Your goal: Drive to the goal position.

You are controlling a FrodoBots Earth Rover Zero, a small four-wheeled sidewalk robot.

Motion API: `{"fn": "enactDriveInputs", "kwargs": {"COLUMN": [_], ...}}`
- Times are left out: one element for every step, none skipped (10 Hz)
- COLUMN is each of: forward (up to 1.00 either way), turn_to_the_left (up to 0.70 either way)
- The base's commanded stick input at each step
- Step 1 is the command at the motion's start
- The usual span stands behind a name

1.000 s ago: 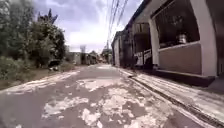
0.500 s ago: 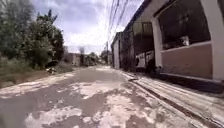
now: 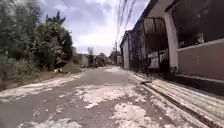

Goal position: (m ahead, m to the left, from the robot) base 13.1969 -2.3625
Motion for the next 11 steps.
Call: {"fn": "enactDriveInputs", "kwargs": {"forward": [0.7, 0.7, 0.7, 0.7, 0.7, 0.7, 0.7, 0.7, 0.7, 0.7, 0.7], "turn_to_the_left": [0.0, 0.0, 0.0, 0.0, 0.0, 0.0, 0.0, 0.0, 0.0, 0.0, 0.0]}}
